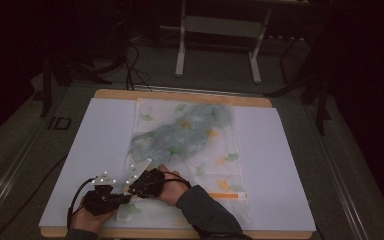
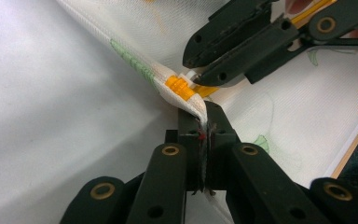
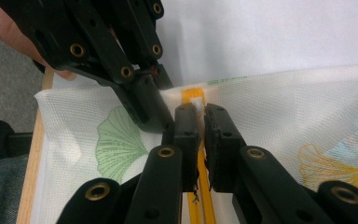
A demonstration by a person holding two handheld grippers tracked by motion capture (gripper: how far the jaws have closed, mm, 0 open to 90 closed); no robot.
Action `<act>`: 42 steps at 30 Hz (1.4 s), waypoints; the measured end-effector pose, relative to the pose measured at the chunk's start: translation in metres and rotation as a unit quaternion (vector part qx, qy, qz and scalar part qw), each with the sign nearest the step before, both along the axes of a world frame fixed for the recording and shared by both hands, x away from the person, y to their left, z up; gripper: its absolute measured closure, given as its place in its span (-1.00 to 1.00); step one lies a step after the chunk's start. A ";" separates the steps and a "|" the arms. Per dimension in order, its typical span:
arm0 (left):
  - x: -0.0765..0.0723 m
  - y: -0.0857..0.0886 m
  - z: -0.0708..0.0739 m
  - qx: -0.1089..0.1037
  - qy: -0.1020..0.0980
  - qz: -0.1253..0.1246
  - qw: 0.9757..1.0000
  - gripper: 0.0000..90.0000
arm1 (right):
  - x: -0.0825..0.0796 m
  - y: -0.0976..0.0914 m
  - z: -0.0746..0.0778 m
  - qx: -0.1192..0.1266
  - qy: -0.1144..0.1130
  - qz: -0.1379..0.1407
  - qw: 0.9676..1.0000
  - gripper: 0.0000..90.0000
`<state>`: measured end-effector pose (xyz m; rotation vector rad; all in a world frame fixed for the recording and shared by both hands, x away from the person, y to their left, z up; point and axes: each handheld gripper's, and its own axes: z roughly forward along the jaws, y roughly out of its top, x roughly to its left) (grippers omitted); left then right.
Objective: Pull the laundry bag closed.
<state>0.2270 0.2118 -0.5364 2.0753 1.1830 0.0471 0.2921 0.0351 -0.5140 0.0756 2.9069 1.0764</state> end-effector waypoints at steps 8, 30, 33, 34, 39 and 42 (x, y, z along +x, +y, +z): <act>0.000 0.001 0.001 -0.001 -0.004 0.000 1.000 0.96 | 0.000 -0.001 -0.004 0.002 0.004 0.000 1.000 0.87; -0.001 0.007 0.002 -0.004 -0.011 0.008 1.000 0.96 | 0.000 -0.003 -0.014 -0.024 -0.002 0.000 1.000 0.88; -0.001 0.007 0.003 -0.004 -0.013 0.008 1.000 0.96 | -0.001 -0.003 -0.014 -0.025 -0.002 0.000 1.000 0.88; -0.001 0.007 0.003 -0.004 -0.013 0.008 1.000 0.96 | 0.000 -0.004 -0.014 -0.026 -0.001 -0.001 1.000 0.88; -0.001 0.007 0.003 -0.003 -0.017 0.008 1.000 0.96 | -0.001 -0.004 -0.014 -0.028 -0.005 -0.002 1.000 0.88; -0.001 0.007 0.004 -0.003 -0.020 0.007 1.000 0.96 | -0.001 -0.004 -0.014 -0.031 -0.007 -0.002 1.000 0.88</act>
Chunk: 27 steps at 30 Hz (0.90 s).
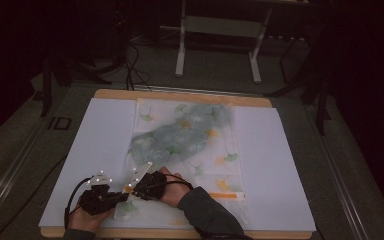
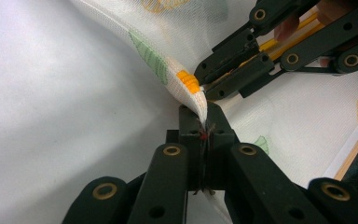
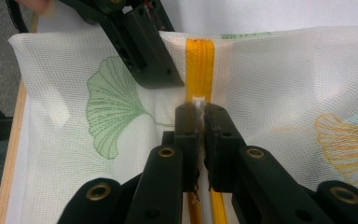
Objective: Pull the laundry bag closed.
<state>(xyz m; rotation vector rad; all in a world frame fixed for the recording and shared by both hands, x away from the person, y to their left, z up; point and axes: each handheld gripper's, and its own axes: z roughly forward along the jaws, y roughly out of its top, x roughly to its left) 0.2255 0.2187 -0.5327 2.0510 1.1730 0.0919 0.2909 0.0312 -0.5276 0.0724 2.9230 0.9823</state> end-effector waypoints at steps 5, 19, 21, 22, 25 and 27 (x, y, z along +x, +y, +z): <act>0.000 0.000 0.001 0.000 -0.002 0.001 1.000 0.96 | 0.000 -0.001 0.000 -0.001 -0.001 -0.001 1.000 0.88; -0.003 0.002 0.006 -0.008 -0.021 0.001 1.000 0.96 | 0.000 -0.008 0.001 -0.011 -0.005 -0.006 1.000 0.88; -0.003 0.003 0.006 -0.007 -0.022 0.000 1.000 0.96 | 0.000 -0.009 0.001 -0.013 -0.006 -0.007 1.000 0.88; -0.003 0.003 0.006 -0.009 -0.024 0.000 1.000 0.96 | 0.000 -0.010 0.001 -0.013 -0.007 -0.007 1.000 0.88; -0.004 0.003 0.007 -0.010 -0.028 0.000 1.000 0.96 | 0.000 -0.012 0.002 -0.019 -0.010 -0.006 1.000 0.88; -0.004 0.003 0.007 -0.010 -0.029 0.000 1.000 0.96 | -0.001 -0.013 0.002 -0.021 -0.011 -0.007 1.000 0.88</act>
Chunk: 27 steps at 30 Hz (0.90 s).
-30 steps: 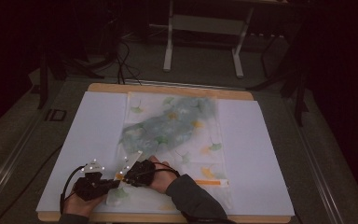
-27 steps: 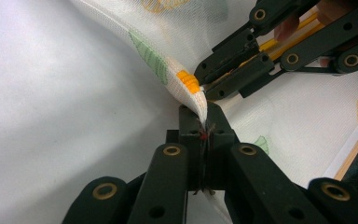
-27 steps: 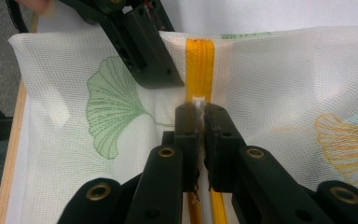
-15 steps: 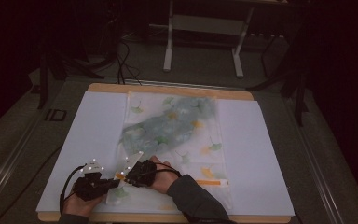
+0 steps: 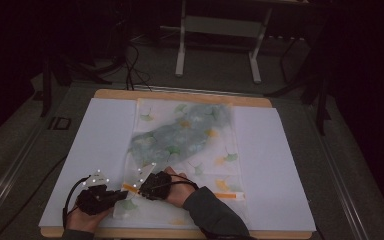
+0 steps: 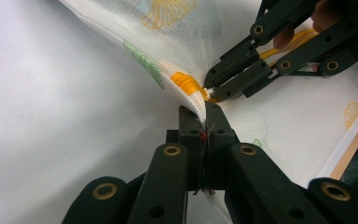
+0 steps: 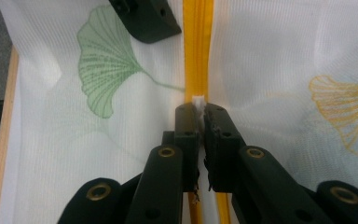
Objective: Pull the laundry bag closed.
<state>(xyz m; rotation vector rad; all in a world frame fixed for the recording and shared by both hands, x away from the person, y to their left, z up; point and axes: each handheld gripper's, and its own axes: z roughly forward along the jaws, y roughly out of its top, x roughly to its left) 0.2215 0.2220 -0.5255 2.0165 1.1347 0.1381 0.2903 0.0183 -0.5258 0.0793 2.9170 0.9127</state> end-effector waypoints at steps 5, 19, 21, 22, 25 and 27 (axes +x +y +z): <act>-0.001 0.000 0.001 0.001 -0.003 -0.001 1.000 0.96 | 0.000 -0.003 0.001 -0.004 0.001 0.000 1.000 0.88; -0.002 0.000 0.003 0.004 -0.013 0.001 1.000 0.96 | 0.000 -0.011 0.002 -0.013 -0.004 -0.002 1.000 0.88; -0.002 0.000 0.003 0.003 -0.013 0.001 1.000 0.96 | 0.000 -0.012 0.002 -0.014 -0.004 -0.002 1.000 0.88; -0.003 0.000 0.003 0.003 -0.014 0.002 1.000 0.96 | 0.000 -0.013 0.002 -0.013 -0.002 -0.003 1.000 0.88; -0.003 0.000 0.004 0.003 -0.015 0.001 1.000 0.96 | 0.001 -0.015 0.002 -0.013 -0.004 -0.003 1.000 0.88; -0.003 0.000 0.004 0.002 -0.016 0.001 1.000 0.96 | 0.001 -0.016 0.002 -0.013 -0.003 -0.005 1.000 0.88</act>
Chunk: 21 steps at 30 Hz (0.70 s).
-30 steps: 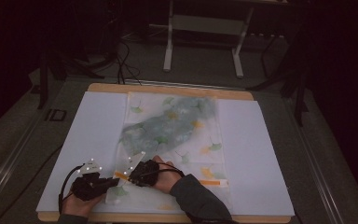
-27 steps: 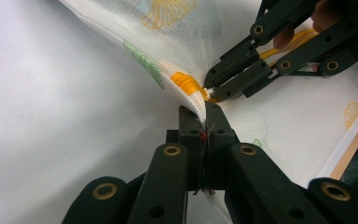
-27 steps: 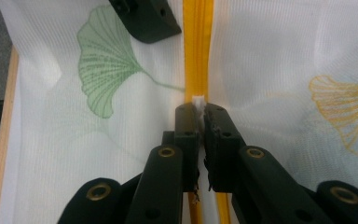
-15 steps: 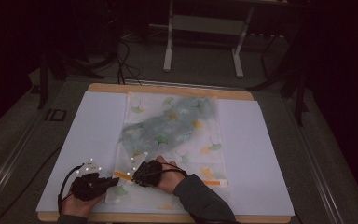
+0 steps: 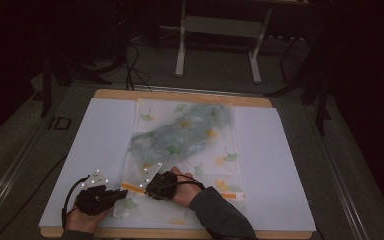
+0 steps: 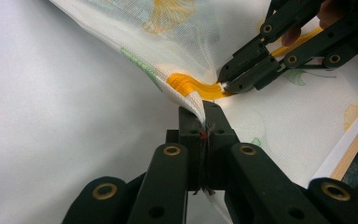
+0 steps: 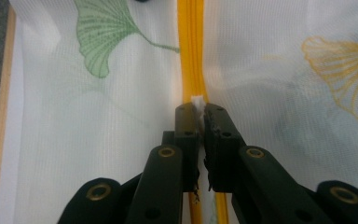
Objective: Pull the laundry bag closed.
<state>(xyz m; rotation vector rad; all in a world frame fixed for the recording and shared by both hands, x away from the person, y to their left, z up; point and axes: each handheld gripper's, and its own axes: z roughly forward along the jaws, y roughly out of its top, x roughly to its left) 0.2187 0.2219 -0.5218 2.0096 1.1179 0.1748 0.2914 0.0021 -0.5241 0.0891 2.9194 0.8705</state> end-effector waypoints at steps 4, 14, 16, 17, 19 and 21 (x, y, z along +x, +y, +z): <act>0.000 0.000 0.001 0.001 -0.002 0.000 1.000 0.96 | 0.000 -0.002 0.000 -0.001 0.000 0.001 1.000 0.88; -0.001 0.000 0.001 -0.002 -0.003 0.002 1.000 0.96 | 0.001 -0.008 0.001 -0.004 -0.002 -0.004 1.000 0.88; -0.001 0.001 0.001 -0.002 -0.003 0.002 1.000 0.96 | 0.001 -0.009 0.001 -0.007 -0.004 -0.002 1.000 0.88; -0.001 0.001 0.001 -0.002 -0.003 0.001 1.000 0.96 | 0.000 -0.010 0.001 -0.008 -0.004 -0.003 1.000 0.88; -0.001 0.001 0.001 -0.002 -0.004 0.001 1.000 0.96 | 0.000 -0.011 0.002 -0.012 -0.006 -0.001 1.000 0.88; -0.001 0.001 0.001 -0.001 -0.004 0.001 1.000 0.96 | 0.000 -0.012 0.002 -0.015 -0.007 -0.002 1.000 0.88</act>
